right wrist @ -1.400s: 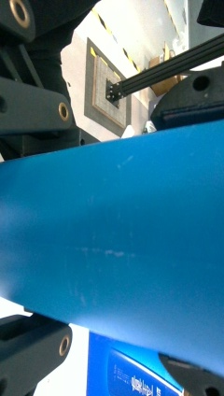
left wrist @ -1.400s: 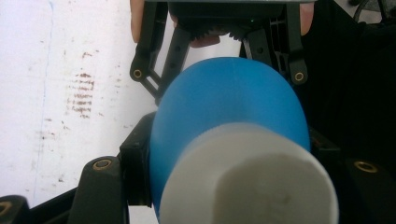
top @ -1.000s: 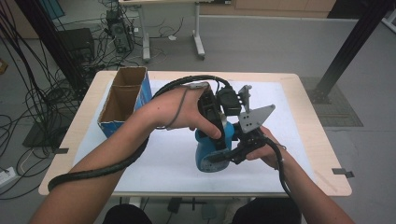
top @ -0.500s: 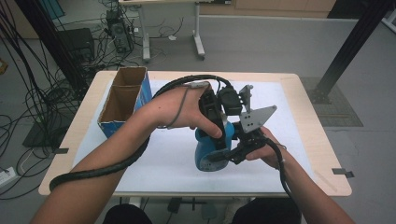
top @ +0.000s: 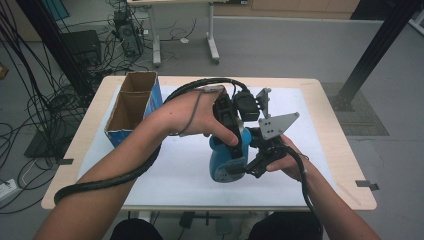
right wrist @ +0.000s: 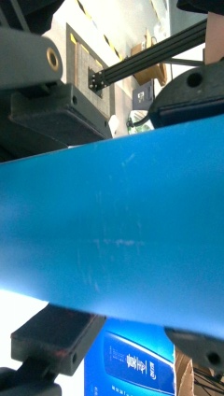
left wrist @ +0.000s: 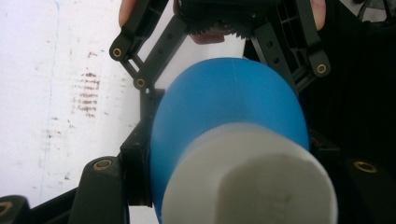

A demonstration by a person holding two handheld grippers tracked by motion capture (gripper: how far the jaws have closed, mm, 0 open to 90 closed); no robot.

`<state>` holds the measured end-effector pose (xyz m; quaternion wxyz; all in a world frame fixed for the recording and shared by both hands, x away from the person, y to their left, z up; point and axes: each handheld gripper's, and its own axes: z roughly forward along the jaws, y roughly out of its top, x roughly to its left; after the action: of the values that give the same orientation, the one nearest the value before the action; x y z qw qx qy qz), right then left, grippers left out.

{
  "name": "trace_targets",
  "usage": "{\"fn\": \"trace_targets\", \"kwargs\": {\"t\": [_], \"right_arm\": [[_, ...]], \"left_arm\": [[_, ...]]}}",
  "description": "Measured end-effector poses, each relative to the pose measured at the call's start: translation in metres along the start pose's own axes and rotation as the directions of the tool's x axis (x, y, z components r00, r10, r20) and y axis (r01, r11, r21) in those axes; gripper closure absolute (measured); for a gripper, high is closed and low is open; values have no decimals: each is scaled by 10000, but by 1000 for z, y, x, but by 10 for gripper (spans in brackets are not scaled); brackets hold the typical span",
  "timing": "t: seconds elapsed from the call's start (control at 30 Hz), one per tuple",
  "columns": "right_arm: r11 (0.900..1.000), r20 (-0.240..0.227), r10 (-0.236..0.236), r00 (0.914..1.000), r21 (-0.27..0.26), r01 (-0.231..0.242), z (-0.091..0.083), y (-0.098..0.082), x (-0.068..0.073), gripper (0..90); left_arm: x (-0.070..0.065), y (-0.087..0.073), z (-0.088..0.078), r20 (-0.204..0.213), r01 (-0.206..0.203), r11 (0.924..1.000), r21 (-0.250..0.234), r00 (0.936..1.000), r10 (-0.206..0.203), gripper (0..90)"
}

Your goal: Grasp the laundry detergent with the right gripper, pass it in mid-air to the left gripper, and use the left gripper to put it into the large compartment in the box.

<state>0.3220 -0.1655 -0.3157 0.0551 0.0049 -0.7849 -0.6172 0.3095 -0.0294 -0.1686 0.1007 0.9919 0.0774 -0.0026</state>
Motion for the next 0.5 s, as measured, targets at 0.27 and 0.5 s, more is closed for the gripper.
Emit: {"fn": "trace_targets", "kwargs": {"t": [0.27,0.5], "right_arm": [[9999,304,122,9995,-112,-118,2,-1,0,80],[10000,373,60,9993,-76,-57,2,0,-1,52]], "left_arm": [[-1,1,-1,-75,17,10000,28,10000,-17,376],[-1,0,-3,-123,133,9999,90,9998,-132,377]]}}
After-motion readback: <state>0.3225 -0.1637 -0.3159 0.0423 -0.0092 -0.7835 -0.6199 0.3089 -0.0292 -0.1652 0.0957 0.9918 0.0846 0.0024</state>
